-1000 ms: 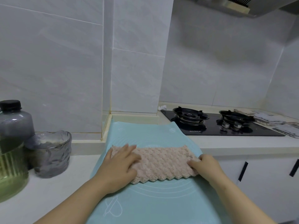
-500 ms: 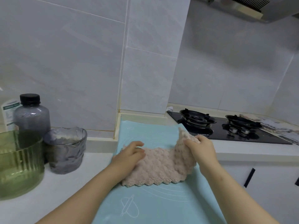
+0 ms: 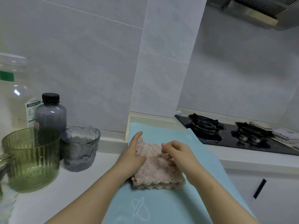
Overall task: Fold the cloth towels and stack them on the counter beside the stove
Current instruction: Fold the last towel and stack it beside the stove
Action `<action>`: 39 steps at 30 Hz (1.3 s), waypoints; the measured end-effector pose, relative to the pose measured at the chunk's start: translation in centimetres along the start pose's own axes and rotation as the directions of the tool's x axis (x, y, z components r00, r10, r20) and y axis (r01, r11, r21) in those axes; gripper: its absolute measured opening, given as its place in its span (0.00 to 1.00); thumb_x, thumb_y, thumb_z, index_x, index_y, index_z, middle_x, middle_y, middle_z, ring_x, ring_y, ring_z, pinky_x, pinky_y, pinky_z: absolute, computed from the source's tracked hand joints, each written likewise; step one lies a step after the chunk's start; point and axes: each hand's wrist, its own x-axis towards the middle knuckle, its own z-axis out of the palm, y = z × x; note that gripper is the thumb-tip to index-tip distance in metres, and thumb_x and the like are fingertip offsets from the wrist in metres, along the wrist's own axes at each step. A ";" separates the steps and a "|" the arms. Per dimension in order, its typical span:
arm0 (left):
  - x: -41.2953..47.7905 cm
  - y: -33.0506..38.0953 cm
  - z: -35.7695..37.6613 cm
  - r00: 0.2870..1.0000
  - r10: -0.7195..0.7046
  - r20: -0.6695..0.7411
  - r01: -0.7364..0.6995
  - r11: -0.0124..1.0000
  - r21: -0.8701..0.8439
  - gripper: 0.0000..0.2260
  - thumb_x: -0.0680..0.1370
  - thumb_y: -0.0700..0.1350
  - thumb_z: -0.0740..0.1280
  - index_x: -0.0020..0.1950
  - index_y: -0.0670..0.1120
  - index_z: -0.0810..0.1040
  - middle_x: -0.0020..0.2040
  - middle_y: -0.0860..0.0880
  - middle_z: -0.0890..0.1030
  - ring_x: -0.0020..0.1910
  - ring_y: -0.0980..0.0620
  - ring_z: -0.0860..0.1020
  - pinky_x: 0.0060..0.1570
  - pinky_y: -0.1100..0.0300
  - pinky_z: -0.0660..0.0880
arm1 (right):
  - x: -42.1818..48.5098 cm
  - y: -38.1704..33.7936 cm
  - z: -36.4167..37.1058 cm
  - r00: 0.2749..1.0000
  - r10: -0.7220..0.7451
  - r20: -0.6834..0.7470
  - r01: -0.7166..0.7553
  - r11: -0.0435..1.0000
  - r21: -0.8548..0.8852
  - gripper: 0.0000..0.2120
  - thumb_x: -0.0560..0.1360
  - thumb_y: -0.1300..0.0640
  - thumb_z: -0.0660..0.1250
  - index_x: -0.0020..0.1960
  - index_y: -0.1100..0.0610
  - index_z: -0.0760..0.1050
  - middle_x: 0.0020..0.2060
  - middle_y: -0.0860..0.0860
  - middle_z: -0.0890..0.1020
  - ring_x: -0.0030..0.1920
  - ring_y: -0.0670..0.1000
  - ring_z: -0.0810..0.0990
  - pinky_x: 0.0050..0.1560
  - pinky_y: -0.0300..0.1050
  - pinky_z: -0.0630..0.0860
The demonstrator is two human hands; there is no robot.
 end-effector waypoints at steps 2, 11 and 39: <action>0.4 0.0 0.0 0.996 0.080 -0.048 -0.076 0.994 0.082 0.35 0.77 0.36 0.63 0.69 0.70 0.53 0.63 0.60 0.62 0.39 0.57 0.72 0.41 0.60 0.76 | 0.0 0.5 -0.1 1.000 -0.023 0.005 0.023 0.995 -0.101 0.09 0.75 0.51 0.66 0.41 0.56 0.77 0.35 0.48 0.78 0.34 0.47 0.73 0.38 0.40 0.69; 1.3 -0.8 0.7 0.995 0.044 -0.092 0.003 0.890 0.455 0.17 0.79 0.45 0.61 0.68 0.56 0.69 0.62 0.52 0.77 0.57 0.52 0.76 0.53 0.62 0.72 | 0.3 2.1 -0.7 0.998 0.064 -0.025 -0.066 0.803 -0.592 0.06 0.74 0.48 0.65 0.44 0.50 0.74 0.41 0.44 0.79 0.42 0.47 0.76 0.43 0.44 0.72; -0.6 -0.3 2.5 0.995 0.097 -0.009 -0.046 0.546 0.837 0.20 0.81 0.54 0.52 0.71 0.52 0.66 0.72 0.53 0.66 0.71 0.51 0.63 0.67 0.55 0.61 | -0.3 5.6 2.8 0.981 -0.061 -0.183 -0.086 0.708 -0.701 0.20 0.81 0.51 0.45 0.64 0.54 0.70 0.62 0.52 0.75 0.63 0.56 0.69 0.62 0.52 0.62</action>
